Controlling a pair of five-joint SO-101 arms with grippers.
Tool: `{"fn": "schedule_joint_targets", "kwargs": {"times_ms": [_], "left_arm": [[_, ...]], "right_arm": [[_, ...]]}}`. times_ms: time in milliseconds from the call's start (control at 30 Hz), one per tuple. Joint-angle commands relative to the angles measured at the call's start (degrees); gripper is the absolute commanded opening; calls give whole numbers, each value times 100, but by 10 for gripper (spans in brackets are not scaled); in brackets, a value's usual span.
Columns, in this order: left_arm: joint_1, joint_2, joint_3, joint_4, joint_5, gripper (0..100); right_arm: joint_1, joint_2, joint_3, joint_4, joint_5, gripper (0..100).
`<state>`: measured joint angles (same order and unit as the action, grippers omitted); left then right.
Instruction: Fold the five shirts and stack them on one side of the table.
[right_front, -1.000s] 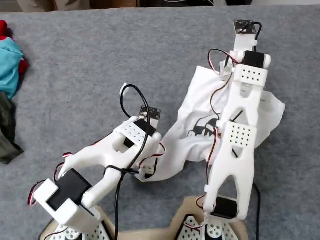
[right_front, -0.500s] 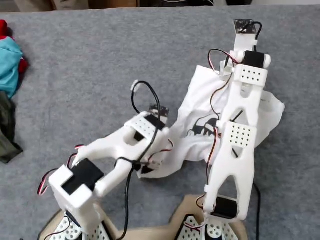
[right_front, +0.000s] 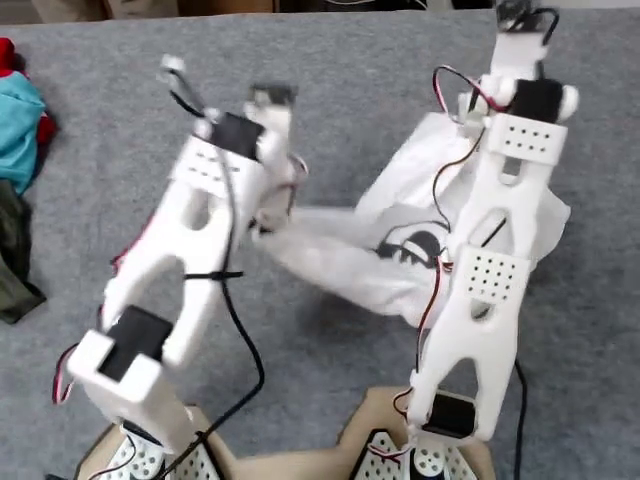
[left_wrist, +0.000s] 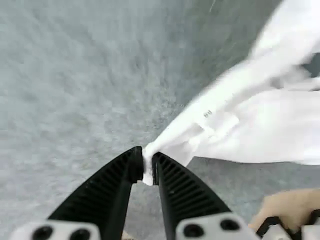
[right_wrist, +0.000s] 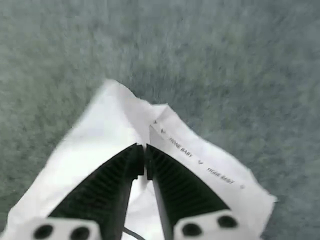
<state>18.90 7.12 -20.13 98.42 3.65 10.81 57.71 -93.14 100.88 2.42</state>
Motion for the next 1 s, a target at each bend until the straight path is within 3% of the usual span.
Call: {"fn": "schedule_joint_targets", "kwargs": {"times_ms": [0, 267, 467, 700, 967], "left_arm": [[-343, -787, -1319, 246, -97, 19], [-510, -2492, -2215, 237, -132, 19], [-519, -3442, -3235, 237, -571, 19], [-510, -3864, -4545, 229, -1108, 19], [-1002, -3881, -3824, 229, -1134, 19]], "right_arm": [[-57, -1499, -233, 141, 185, 9], [-268, -4075, -233, 114, 659, 9], [-251, -5666, -233, -9, 888, 8], [418, -6879, -224, -290, 1029, 8], [655, -7011, 989, -290, 1037, 9]]}}
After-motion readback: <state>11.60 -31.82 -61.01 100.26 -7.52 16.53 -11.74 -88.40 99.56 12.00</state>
